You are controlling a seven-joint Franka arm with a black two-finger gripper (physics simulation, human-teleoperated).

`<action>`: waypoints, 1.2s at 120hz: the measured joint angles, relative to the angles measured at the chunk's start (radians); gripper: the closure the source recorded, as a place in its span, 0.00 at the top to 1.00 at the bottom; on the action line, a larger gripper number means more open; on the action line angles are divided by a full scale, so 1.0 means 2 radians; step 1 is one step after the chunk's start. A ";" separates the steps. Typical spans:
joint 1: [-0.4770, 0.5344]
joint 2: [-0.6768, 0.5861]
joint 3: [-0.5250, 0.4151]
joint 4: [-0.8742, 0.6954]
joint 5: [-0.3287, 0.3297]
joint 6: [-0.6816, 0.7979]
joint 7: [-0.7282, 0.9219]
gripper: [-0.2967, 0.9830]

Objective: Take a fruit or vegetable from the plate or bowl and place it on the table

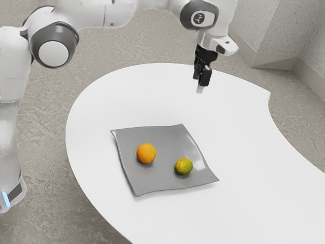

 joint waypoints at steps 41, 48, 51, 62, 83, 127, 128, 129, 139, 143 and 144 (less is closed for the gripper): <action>-0.025 0.014 -0.119 -0.034 0.011 0.039 0.003 0.77; -0.028 0.012 -0.135 -0.046 0.012 0.044 0.004 0.77; -0.029 0.010 -0.139 -0.052 0.012 0.047 0.004 0.77; -0.029 -0.003 -0.144 -0.085 0.012 0.058 0.005 0.77; -0.028 -0.055 -0.142 -0.171 0.010 0.086 0.006 0.77; -0.026 -0.070 -0.132 -0.226 0.008 0.128 0.009 0.77; -0.026 -0.070 -0.132 -0.227 0.008 0.128 0.009 0.77; -0.026 -0.070 -0.131 -0.227 0.008 0.129 0.009 0.77; -0.026 -0.070 -0.131 -0.235 0.008 0.132 0.009 0.77; -0.025 -0.070 -0.131 -0.239 0.008 0.134 0.009 0.77; -0.025 -0.070 -0.131 -0.240 0.008 0.135 0.009 0.77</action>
